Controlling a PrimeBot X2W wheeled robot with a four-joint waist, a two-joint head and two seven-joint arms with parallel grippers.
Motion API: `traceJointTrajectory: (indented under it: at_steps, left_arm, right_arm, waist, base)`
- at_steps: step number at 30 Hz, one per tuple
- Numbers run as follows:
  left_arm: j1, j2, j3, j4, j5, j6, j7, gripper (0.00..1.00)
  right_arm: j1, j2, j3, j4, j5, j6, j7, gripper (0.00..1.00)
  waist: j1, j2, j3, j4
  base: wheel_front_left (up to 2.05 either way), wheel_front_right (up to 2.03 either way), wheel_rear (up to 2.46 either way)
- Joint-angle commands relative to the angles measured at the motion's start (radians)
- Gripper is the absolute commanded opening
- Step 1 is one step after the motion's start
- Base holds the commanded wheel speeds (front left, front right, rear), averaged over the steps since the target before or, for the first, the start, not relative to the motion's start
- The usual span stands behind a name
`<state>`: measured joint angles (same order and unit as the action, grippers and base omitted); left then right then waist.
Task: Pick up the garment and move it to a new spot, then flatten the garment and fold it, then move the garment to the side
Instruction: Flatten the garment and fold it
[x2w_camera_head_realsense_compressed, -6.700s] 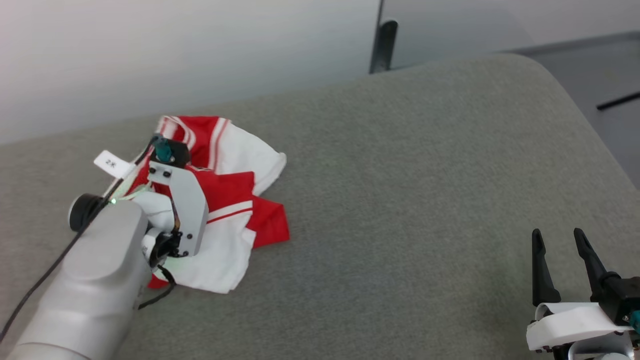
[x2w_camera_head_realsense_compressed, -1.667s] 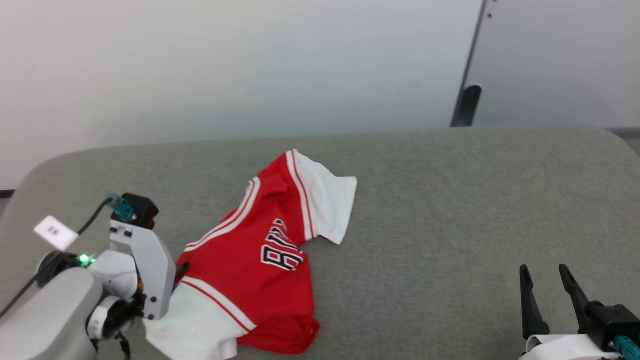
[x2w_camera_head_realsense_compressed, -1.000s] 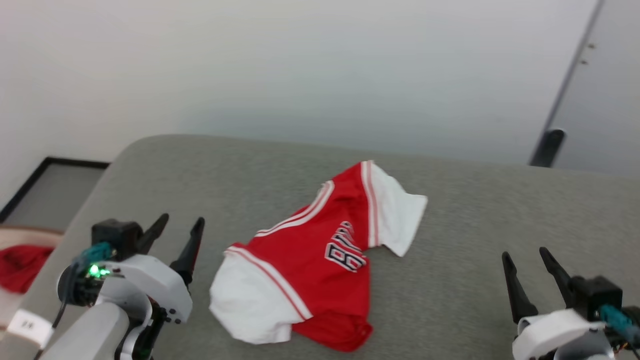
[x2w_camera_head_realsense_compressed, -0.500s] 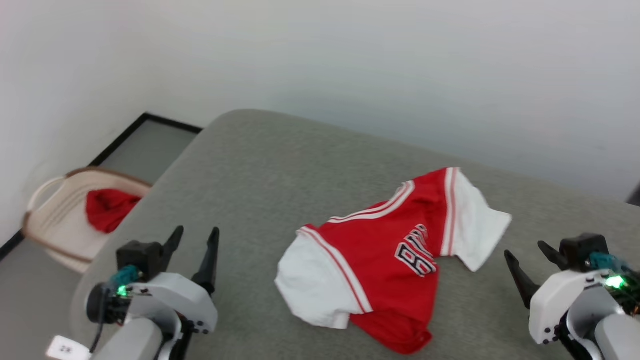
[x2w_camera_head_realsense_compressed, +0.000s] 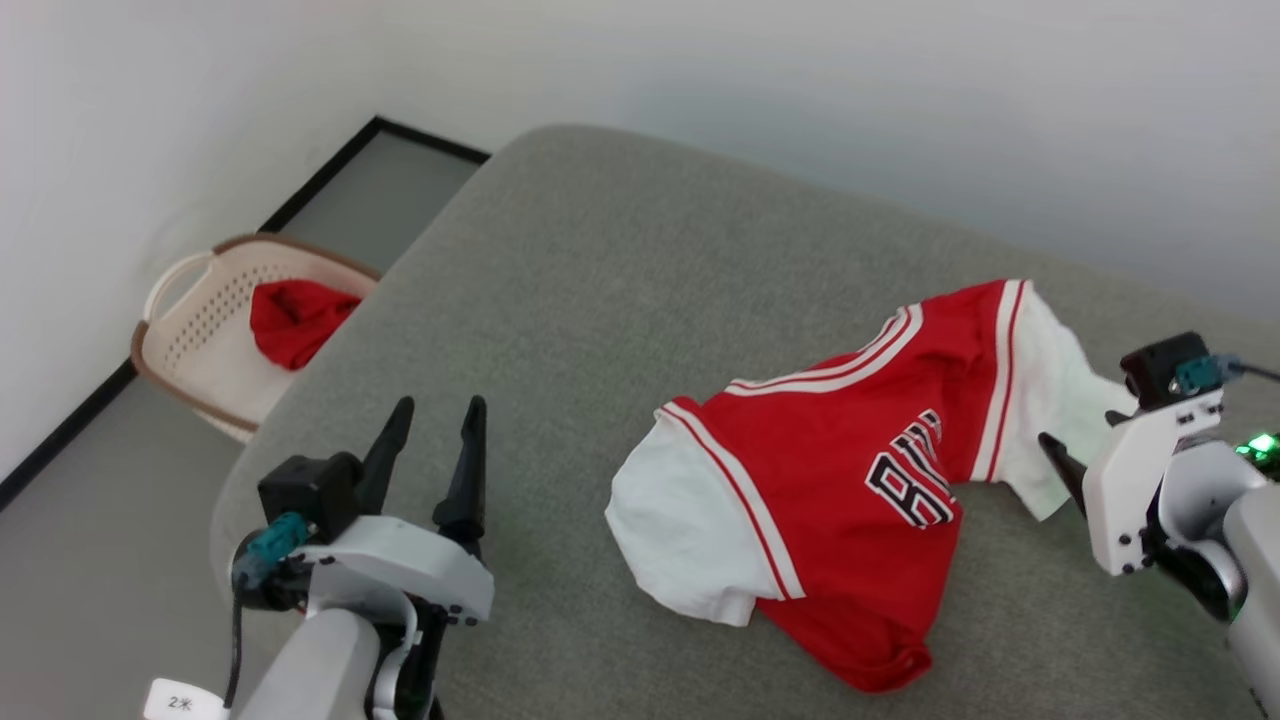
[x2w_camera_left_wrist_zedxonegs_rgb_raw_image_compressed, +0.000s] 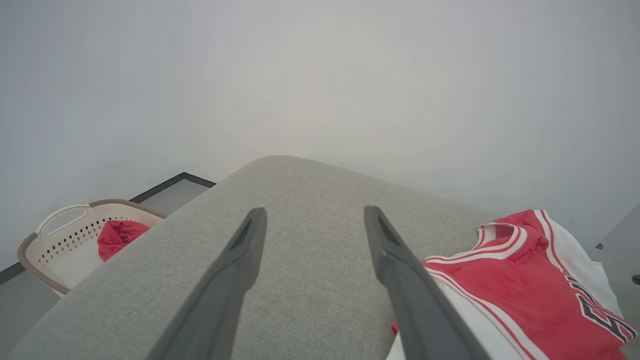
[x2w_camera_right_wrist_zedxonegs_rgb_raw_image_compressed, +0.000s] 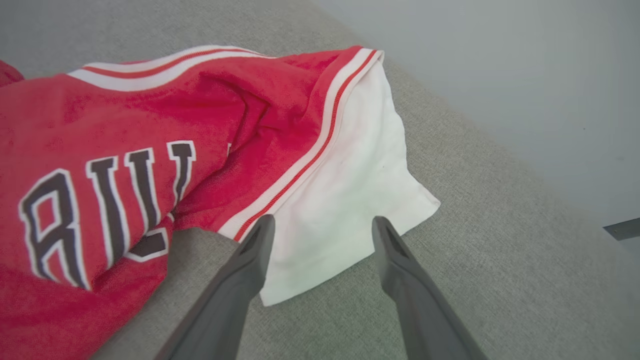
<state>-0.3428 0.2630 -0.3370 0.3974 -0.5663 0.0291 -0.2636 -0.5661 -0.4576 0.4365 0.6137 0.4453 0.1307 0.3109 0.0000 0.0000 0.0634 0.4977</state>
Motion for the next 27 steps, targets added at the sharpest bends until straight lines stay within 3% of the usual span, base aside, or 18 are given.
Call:
traceJointTrajectory:
  at_steps: [1, 9, 18, 19, 20, 27]
  left_arm:
    - [0.013, -0.029, 0.031, -0.009, 0.029, -0.021, -0.001, 1.0]
    - [0.004, -0.128, 0.136, 0.002, 0.113, -0.093, -0.001, 1.0]
    - [-0.013, -0.179, 0.197, 0.035, 0.151, -0.138, -0.001, 1.0]
    - [-0.016, -0.182, 0.203, 0.042, 0.15, -0.144, -0.001, 1.0]
    - [-0.02, -0.185, 0.207, 0.046, 0.15, -0.145, -0.001, 1.0]
    - [-0.032, -0.193, 0.221, 0.078, 0.156, -0.158, -0.001, 1.0]
  right_arm:
    - [-0.04, -0.012, 0.02, 0.024, 0.026, 0.0, 0.026, 1.0]
    - [-0.135, -0.039, 0.128, 0.095, 0.073, 0.0, 0.126, 1.0]
    - [-0.157, -0.018, 0.225, 0.202, 0.111, 0.001, 0.174, 1.0]
    - [-0.163, -0.018, 0.23, 0.216, 0.105, 0.0, 0.169, 0.13]
    - [-0.171, -0.016, 0.235, 0.228, 0.103, 0.0, 0.164, 0.0]
    - [-0.21, -0.03, 0.241, 0.277, 0.141, 0.0, 0.121, 0.0]
  waist:
    - [0.0, 0.0, 0.074, 0.033]
    - [0.0, 0.0, 0.142, 0.049]
    - [0.0, 0.0, 0.16, 0.056]
    - [0.0, 0.0, 0.16, 0.056]
    - [0.0, 0.0, 0.159, 0.056]
    - [0.0, 0.0, 0.127, 0.05]
  base:
    - [0.0, 0.0, 0.0]
    - [0.0, 0.0, 0.0]
    - [0.0, 0.0, 0.0]
    - [0.0, 0.0, 0.0]
    - [0.0, 0.0, 0.0]
    - [0.0, 0.0, 0.0]
